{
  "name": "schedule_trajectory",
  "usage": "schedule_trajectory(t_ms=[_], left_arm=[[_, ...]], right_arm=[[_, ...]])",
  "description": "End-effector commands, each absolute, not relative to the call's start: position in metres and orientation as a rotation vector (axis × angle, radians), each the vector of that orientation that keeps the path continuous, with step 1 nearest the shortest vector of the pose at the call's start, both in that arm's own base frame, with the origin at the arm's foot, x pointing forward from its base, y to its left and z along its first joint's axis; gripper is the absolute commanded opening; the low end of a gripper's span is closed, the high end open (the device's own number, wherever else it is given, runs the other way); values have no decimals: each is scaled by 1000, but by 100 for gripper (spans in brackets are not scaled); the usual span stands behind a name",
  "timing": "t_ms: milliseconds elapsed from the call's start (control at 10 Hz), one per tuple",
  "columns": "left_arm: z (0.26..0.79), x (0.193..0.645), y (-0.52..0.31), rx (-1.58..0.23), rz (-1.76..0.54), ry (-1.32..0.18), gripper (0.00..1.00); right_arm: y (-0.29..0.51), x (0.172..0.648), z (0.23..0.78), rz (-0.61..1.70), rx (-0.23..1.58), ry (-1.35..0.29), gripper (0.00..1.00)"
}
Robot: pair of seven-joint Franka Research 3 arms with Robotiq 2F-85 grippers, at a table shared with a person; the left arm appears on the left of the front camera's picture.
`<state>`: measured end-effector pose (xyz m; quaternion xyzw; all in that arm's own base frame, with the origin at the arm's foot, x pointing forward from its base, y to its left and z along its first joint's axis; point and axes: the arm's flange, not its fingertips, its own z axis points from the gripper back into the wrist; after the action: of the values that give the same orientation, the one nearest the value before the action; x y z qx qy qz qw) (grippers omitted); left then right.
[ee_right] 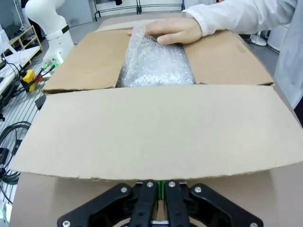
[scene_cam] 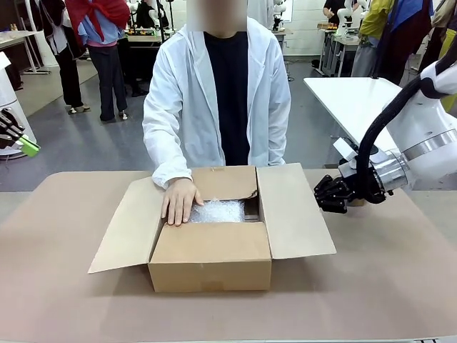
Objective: Wrap the clocks to prevent damage.
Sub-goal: Push the right (or left) flap of the Package Box to close it.
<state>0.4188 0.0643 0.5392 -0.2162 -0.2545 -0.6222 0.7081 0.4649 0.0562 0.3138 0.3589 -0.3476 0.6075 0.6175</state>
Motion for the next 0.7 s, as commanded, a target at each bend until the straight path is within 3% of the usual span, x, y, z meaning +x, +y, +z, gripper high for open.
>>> schedule_trajectory(t_ms=[0,600], left_arm=[[539,418,64,-482,-1381,-569,0],[539,418,64,-482,-1381,-569,0]], right_arm=[[72,453,324,1432,818,-835,1],[83,440,377,1479,824,-910,1]])
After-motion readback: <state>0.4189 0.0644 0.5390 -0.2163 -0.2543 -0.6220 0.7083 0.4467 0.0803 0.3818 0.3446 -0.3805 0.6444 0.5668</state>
